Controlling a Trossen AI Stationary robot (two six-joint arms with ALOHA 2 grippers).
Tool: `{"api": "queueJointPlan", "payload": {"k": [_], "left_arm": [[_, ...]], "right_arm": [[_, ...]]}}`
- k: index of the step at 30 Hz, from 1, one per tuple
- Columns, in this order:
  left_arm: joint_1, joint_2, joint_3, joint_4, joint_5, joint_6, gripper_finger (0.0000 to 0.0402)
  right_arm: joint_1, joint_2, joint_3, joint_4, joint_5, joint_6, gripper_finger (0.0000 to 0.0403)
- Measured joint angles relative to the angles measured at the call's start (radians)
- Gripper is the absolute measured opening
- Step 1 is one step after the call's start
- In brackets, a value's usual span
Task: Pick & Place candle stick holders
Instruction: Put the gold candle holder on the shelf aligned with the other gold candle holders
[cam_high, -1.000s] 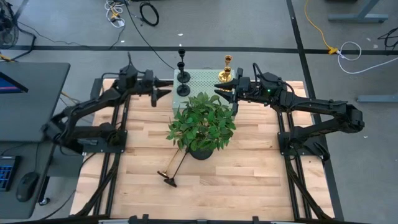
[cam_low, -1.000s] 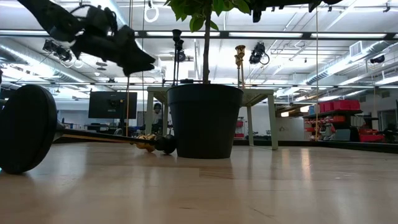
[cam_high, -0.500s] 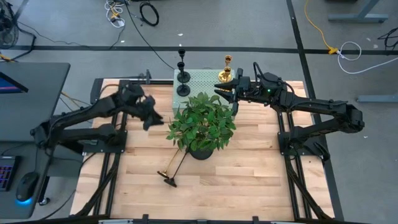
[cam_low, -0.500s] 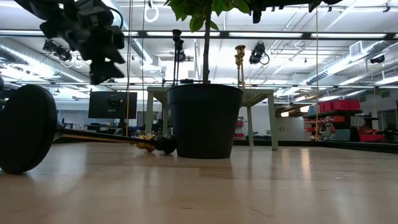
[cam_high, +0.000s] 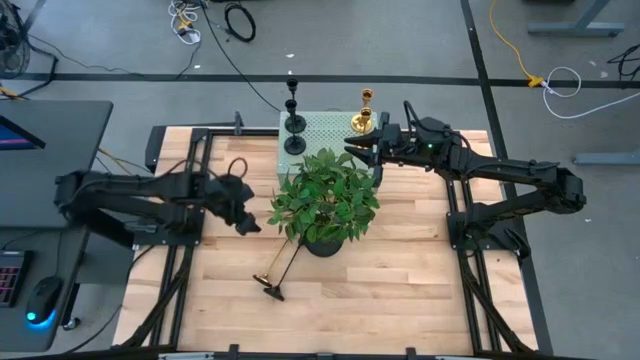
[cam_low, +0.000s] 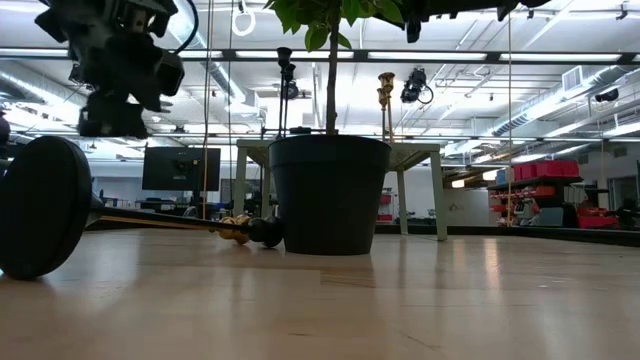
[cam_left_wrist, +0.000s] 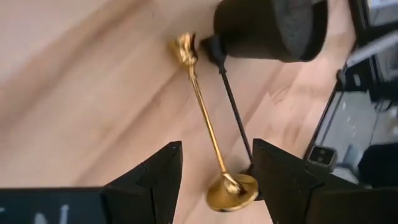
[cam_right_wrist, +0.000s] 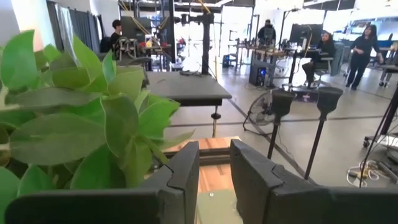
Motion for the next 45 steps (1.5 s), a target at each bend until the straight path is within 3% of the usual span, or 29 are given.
{"api": "queueJointPlan", "payload": {"k": [8,12,17,29,45], "left_arm": [[-0.192,0.128,0.000,0.033,-0.093,-0.339,0.0197],[-0.258,0.239,0.000,0.131,-0.104,-0.486,0.0197],[-0.301,0.358,0.000,0.302,-0.094,-0.535,0.0197],[-0.319,0.567,0.000,0.431,-0.048,-0.598,0.0197],[-0.318,0.675,0.004,0.525,0.004,-0.596,0.0197]], "right_arm": [[0.000,0.000,0.000,-0.005,0.001,-0.019,0.0091],[0.000,0.000,0.000,-0.005,0.001,-0.042,0.0091],[0.000,0.000,0.000,-0.006,0.001,-0.049,0.0091],[0.000,0.000,0.000,-0.013,0.001,-0.071,0.0091],[0.000,0.000,0.000,-0.024,0.001,-0.084,0.0091]]}}
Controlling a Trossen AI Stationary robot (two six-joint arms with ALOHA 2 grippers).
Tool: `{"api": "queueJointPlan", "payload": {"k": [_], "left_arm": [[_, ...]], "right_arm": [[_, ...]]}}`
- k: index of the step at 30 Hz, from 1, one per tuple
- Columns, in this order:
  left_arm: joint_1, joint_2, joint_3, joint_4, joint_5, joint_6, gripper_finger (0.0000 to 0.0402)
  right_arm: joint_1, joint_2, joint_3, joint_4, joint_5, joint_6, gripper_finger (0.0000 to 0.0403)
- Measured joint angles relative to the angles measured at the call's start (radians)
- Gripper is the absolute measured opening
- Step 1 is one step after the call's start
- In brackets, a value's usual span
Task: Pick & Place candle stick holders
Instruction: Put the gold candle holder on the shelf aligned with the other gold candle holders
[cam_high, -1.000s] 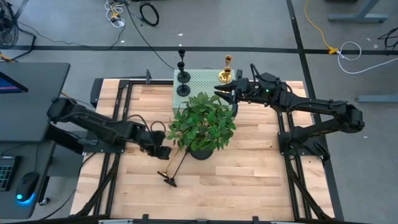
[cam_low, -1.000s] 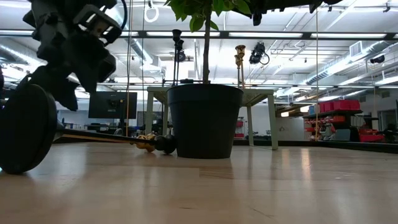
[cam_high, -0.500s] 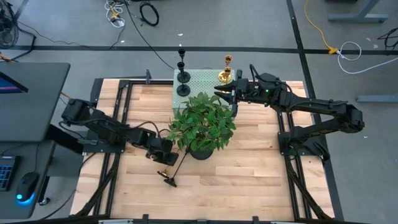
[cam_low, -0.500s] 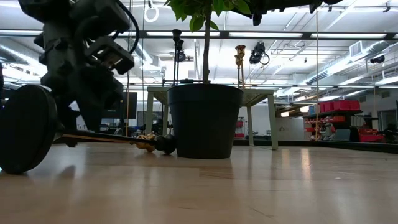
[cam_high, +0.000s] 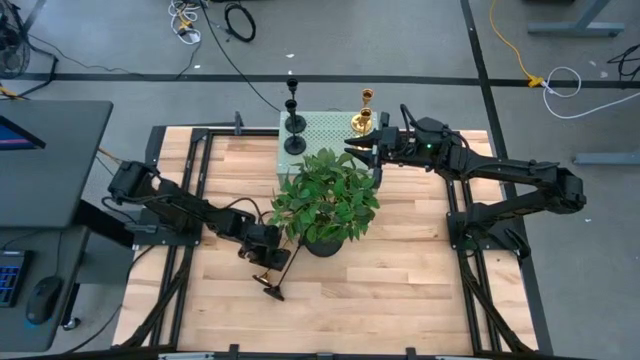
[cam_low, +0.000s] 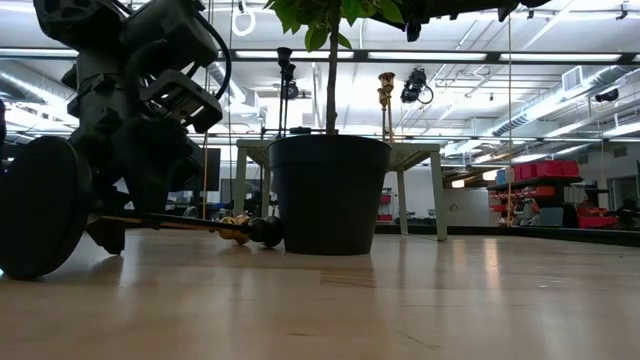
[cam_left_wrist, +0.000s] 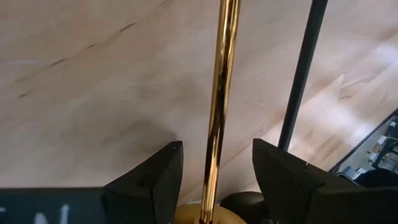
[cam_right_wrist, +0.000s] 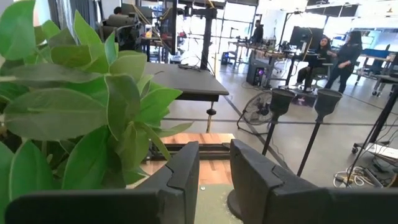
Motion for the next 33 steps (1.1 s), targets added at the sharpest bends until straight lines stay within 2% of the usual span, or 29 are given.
{"api": "queueJointPlan", "payload": {"k": [9,14,23,33], "left_arm": [[0.000,0.002,-0.002,0.015,-0.007,0.003,0.0196],[0.000,0.002,-0.002,0.013,-0.007,0.004,0.0177],[0.000,0.004,-0.004,0.008,-0.013,0.017,0.0106],[0.000,0.006,-0.005,-0.003,-0.028,0.104,0.0011]], "right_arm": [[0.000,0.000,0.000,-0.007,0.000,-0.010,0.0091],[0.000,0.000,0.000,-0.012,0.000,-0.013,0.0091],[0.000,0.000,0.000,-0.020,0.000,-0.014,0.0091],[0.000,0.000,0.000,-0.020,0.000,-0.014,0.0091]]}}
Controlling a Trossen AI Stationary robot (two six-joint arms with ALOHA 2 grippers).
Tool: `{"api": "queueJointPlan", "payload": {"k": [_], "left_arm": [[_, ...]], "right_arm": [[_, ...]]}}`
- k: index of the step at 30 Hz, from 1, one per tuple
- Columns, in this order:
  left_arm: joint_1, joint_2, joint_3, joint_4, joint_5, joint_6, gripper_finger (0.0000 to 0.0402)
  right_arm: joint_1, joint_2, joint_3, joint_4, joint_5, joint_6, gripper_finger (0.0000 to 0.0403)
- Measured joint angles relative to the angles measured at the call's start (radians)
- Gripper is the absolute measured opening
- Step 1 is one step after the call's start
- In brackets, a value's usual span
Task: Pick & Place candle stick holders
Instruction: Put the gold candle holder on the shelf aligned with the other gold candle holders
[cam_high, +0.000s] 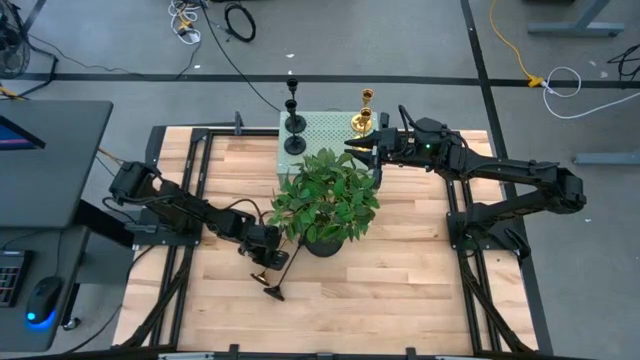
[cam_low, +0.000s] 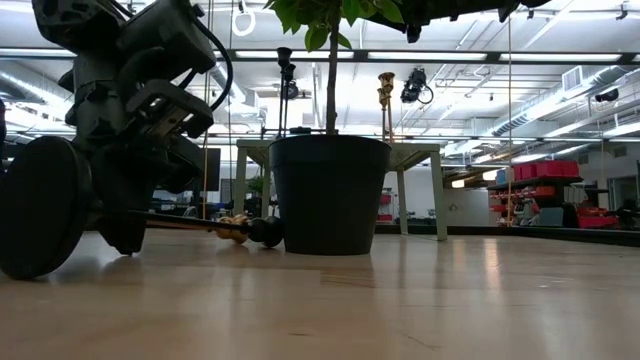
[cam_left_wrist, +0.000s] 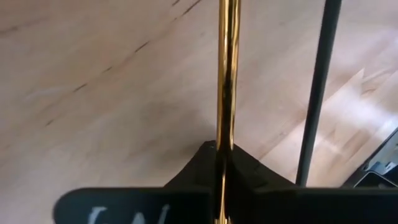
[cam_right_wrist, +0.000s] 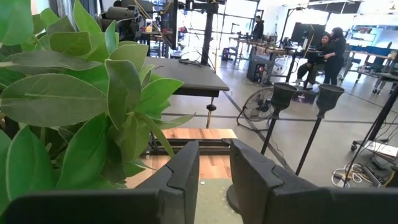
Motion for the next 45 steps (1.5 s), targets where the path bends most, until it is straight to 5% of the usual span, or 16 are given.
{"api": "queueJointPlan", "payload": {"k": [15,27,39,45], "left_arm": [[-0.065,-0.069,-0.001,-0.053,-0.053,0.046,0.0008],[-0.187,-0.476,0.000,-0.350,-0.471,0.031,0.0008],[-0.129,-0.774,0.018,-0.469,-0.838,0.364,0.0008],[-0.032,-0.809,0.111,-0.482,-0.908,0.626,0.0008]], "right_arm": [[0.000,0.000,0.000,0.000,0.000,0.000,0.0091],[0.000,0.000,0.000,0.000,0.000,0.000,0.0091],[0.000,0.000,0.000,-0.006,0.000,0.000,0.0091],[0.000,0.000,0.000,-0.007,0.001,0.000,0.0091]]}}
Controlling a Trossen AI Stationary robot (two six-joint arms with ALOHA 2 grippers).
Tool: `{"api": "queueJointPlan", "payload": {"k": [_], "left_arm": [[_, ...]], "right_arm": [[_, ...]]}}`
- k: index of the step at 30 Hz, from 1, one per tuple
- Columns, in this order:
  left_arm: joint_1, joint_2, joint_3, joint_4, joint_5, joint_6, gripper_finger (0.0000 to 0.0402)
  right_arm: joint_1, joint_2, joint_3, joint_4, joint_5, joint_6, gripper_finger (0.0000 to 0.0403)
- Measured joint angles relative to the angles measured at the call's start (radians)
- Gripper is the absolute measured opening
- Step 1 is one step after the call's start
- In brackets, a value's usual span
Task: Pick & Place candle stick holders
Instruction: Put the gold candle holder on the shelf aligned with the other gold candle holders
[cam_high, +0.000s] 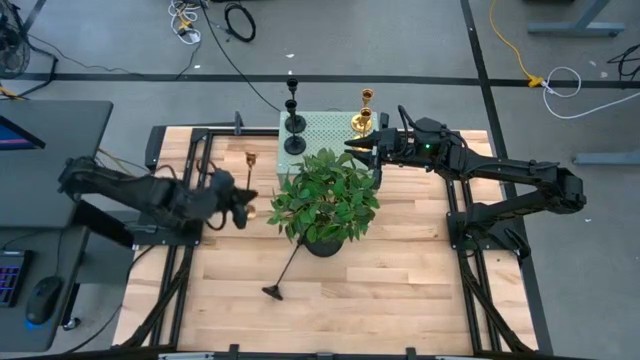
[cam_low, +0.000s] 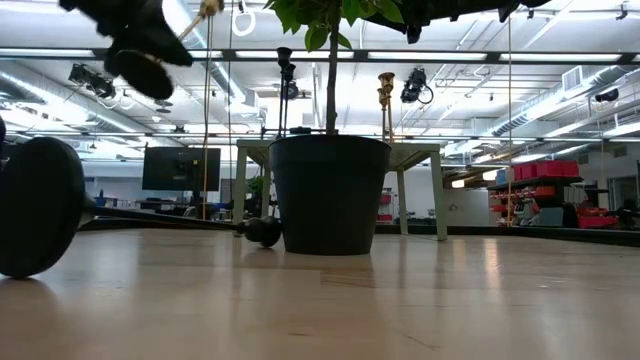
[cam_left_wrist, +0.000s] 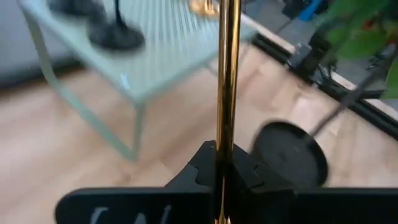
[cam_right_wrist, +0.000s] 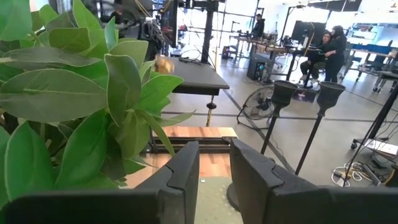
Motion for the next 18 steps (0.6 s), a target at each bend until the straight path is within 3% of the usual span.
{"api": "queueJointPlan", "payload": {"k": [8,12,18], "left_arm": [[0.242,0.004,0.143,0.071,-0.005,0.417,0.0008],[0.390,0.013,0.201,0.169,0.102,0.582,0.0008],[0.618,0.082,0.270,0.290,0.376,0.705,0.0008]], "right_arm": [[0.000,0.000,0.000,0.001,0.000,0.000,0.0091],[0.000,0.000,0.000,0.002,0.000,0.000,0.0091],[0.000,0.000,0.000,0.035,0.035,-0.006,0.0091]]}}
